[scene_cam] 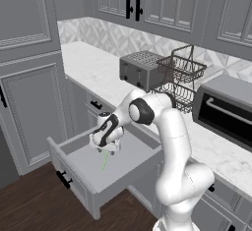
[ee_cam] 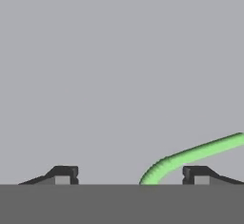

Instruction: Take a straw from the drawer in front and place it inside the glass cup on the dining counter.

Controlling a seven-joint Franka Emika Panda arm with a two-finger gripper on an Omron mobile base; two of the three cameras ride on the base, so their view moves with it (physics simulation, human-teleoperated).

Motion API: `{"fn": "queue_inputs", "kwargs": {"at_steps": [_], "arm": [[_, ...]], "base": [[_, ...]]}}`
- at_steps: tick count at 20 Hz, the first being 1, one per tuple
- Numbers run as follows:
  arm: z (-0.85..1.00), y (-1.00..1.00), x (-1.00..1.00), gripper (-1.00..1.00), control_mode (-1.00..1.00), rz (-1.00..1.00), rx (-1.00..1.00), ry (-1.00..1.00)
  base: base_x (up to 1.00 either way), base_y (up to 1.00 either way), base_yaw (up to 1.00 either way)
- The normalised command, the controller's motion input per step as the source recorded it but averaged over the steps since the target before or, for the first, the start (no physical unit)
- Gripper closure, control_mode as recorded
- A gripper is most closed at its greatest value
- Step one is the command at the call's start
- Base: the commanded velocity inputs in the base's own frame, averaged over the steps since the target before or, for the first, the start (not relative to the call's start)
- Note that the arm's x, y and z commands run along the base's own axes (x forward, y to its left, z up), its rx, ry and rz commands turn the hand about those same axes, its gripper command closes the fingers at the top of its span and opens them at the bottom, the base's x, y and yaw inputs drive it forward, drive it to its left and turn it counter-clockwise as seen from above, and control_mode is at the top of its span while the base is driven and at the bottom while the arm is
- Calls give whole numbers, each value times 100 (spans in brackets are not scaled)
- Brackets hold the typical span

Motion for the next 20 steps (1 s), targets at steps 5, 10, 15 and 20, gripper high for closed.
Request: {"fn": "queue_inputs", "kwargs": {"at_steps": [5,10,15,20], "arm": [[-35,14,7,100,-100,-2,0,3],[-18,1,-26,100,-100,-1,0,-1],[-5,0,-39,100,-100,0,0,-7],[25,0,-30,100,-100,0,1,-13]], "base": [[0,0,0],[0,0,0],[0,0,0],[0,0,0]]}}
